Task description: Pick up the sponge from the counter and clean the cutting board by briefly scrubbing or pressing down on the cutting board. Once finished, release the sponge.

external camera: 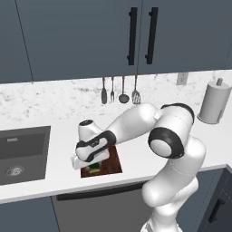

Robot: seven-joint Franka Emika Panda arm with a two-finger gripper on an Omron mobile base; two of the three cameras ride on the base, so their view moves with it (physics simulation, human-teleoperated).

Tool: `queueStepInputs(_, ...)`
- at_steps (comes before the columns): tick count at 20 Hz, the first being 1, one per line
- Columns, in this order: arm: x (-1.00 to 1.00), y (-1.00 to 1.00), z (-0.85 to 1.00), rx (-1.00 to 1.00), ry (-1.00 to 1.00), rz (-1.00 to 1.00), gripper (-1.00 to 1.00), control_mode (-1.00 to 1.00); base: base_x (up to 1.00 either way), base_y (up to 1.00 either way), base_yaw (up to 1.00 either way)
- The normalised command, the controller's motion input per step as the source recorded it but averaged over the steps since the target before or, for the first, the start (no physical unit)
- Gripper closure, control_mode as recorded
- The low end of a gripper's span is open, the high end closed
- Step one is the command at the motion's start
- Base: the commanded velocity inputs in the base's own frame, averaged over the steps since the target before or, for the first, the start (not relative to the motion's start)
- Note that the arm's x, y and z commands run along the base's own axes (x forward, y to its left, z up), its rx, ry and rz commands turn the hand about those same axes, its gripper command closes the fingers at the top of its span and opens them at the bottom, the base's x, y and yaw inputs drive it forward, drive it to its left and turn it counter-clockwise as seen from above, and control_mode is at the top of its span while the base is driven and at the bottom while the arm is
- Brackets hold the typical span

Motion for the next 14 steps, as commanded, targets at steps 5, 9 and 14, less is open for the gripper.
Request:
queueStepInputs(5,-0.10,-0.39,-0.52,0.00,0.03,-0.02,1.00,-1.00,0.00,0.00,0.00)
queueStepInputs(9,-0.04,-0.22,-0.43,0.00,0.00,-0.05,1.00,-1.00,0.00,0.00,0.00)
queueStepInputs(14,0.00,-0.54,0.00,0.03,0.00,-0.05,1.00,-1.00,0.00,0.00,0.00)
